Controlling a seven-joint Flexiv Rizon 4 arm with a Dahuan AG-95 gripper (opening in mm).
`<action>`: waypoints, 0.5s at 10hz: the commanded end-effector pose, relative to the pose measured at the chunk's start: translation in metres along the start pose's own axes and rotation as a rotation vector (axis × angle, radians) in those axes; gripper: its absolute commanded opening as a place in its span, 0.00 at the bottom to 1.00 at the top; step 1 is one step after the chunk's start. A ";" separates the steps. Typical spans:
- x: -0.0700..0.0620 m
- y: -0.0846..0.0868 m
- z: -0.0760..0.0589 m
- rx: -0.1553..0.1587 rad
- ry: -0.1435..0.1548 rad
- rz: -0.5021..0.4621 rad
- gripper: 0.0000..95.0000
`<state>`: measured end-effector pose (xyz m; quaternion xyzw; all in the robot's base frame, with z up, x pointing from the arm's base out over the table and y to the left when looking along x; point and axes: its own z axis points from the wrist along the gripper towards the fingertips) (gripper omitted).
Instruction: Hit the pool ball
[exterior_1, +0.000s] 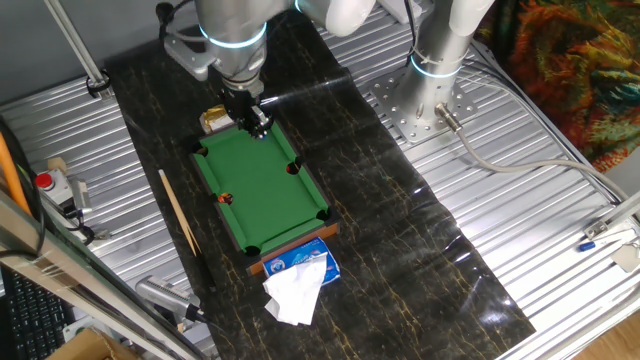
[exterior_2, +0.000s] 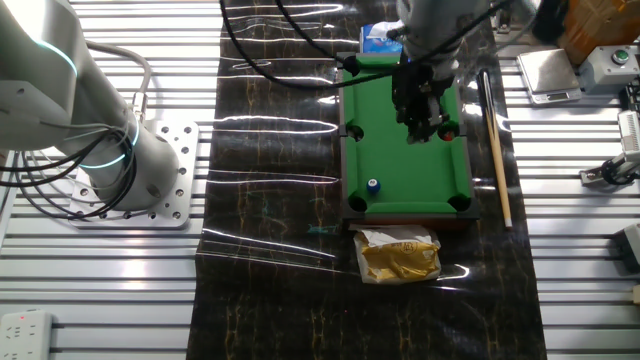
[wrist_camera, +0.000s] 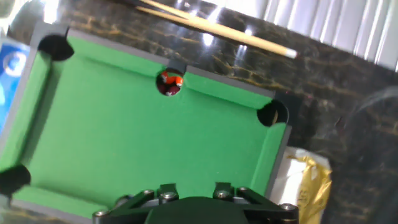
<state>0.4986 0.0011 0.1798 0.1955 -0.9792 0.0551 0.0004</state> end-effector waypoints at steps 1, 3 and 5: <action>0.000 0.000 0.000 -0.026 0.037 0.157 0.00; 0.000 0.000 0.000 -0.026 0.039 0.138 0.00; 0.000 0.000 0.000 -0.025 0.031 0.133 0.00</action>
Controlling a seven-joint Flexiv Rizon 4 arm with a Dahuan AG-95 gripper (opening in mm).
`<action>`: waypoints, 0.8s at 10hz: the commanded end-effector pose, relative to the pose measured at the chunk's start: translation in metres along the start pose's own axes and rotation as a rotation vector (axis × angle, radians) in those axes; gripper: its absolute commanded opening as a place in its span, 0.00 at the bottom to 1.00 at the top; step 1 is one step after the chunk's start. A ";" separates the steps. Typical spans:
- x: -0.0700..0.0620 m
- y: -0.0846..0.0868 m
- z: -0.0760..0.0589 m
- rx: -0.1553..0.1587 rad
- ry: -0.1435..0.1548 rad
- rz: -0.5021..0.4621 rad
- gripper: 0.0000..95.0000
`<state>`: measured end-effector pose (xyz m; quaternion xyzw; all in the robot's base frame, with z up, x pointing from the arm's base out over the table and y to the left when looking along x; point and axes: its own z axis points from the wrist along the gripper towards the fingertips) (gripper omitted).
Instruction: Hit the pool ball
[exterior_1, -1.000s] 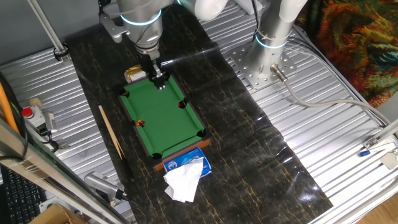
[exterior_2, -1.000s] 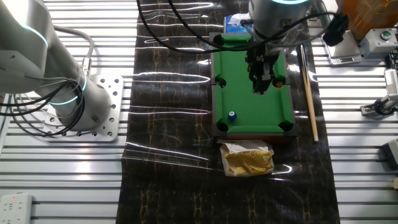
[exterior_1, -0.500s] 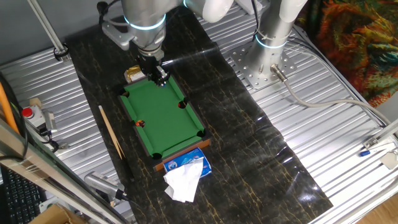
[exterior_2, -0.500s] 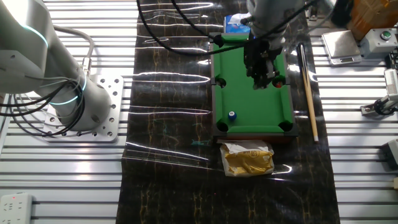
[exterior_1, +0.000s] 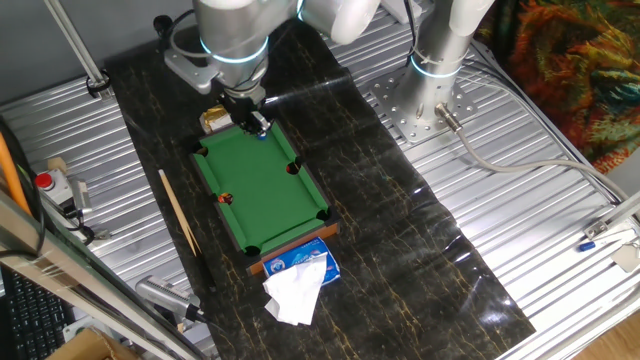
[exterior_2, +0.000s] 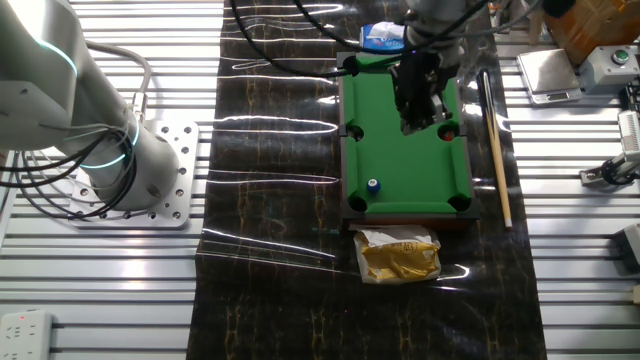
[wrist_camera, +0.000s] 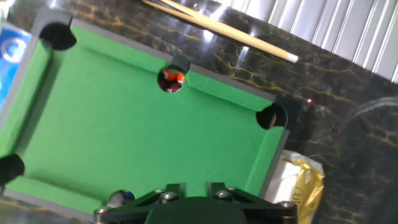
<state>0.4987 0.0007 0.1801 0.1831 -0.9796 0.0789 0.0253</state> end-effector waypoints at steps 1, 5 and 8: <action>0.000 0.000 0.000 -0.064 -0.028 0.104 0.00; 0.000 0.000 0.000 -0.067 -0.044 0.023 0.80; 0.000 0.000 0.000 -0.067 -0.043 0.051 0.40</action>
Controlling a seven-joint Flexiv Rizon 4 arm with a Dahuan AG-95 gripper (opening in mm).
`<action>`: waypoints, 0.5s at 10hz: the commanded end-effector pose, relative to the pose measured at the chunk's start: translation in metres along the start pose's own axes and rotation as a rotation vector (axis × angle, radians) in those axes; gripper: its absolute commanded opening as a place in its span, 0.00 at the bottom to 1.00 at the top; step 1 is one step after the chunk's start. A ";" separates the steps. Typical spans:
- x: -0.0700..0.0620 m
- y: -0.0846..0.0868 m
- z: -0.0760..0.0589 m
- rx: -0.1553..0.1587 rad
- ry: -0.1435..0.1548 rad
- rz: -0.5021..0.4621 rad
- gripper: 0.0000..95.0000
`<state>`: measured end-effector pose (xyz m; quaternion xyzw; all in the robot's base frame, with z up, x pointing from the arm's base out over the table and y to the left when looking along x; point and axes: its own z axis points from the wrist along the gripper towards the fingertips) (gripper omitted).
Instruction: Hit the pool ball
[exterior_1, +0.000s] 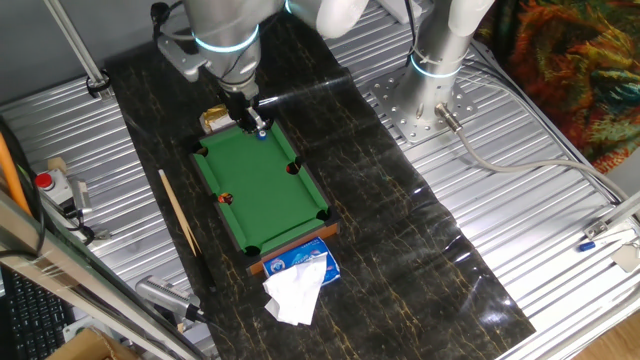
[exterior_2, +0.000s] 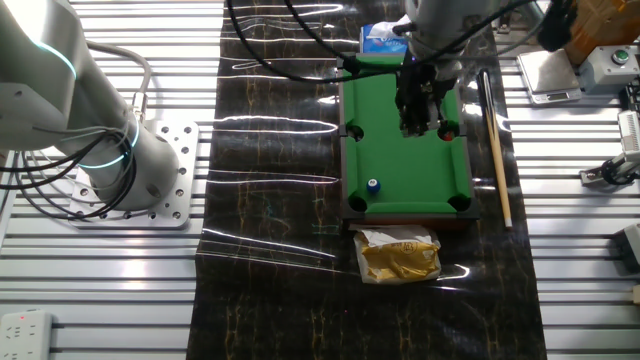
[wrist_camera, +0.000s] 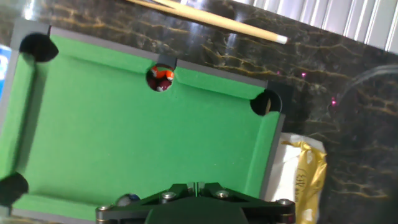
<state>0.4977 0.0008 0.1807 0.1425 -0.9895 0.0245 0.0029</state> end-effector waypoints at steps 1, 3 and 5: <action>-0.001 0.000 0.000 0.034 0.016 -0.026 0.40; -0.001 0.000 0.000 0.032 0.014 0.001 0.40; -0.001 0.000 0.000 0.028 0.013 0.005 0.40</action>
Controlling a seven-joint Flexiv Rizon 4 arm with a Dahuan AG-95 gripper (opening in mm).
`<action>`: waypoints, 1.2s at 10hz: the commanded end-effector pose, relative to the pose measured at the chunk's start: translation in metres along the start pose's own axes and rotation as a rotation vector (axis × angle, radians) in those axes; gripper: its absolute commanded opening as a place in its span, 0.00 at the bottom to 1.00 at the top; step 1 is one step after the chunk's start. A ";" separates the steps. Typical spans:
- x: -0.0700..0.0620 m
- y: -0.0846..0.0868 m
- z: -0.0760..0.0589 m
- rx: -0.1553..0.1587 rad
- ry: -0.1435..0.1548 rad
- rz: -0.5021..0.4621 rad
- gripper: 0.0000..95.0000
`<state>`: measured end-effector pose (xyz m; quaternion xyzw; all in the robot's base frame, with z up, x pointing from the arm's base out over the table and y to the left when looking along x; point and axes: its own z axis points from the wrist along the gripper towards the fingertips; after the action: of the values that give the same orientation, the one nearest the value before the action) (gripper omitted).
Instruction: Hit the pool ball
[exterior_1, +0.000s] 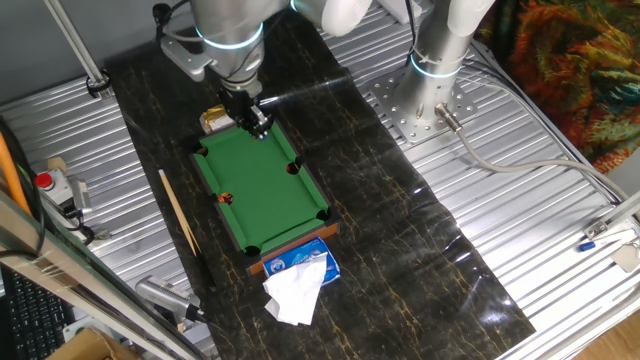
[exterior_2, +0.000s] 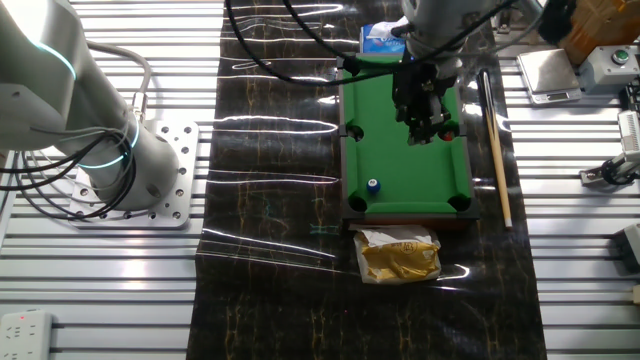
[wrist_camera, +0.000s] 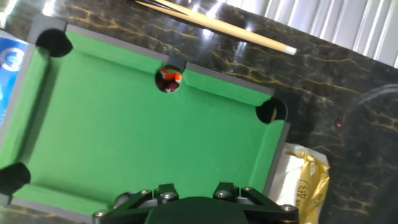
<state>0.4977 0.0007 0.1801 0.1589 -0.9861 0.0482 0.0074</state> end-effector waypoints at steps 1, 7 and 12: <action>-0.001 0.000 0.000 -0.020 -0.003 0.039 0.60; 0.000 0.000 -0.001 -0.034 -0.008 0.056 0.40; -0.001 0.000 -0.001 -0.037 -0.024 0.004 0.40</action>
<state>0.4984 0.0010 0.1813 0.1230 -0.9920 0.0265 -0.0068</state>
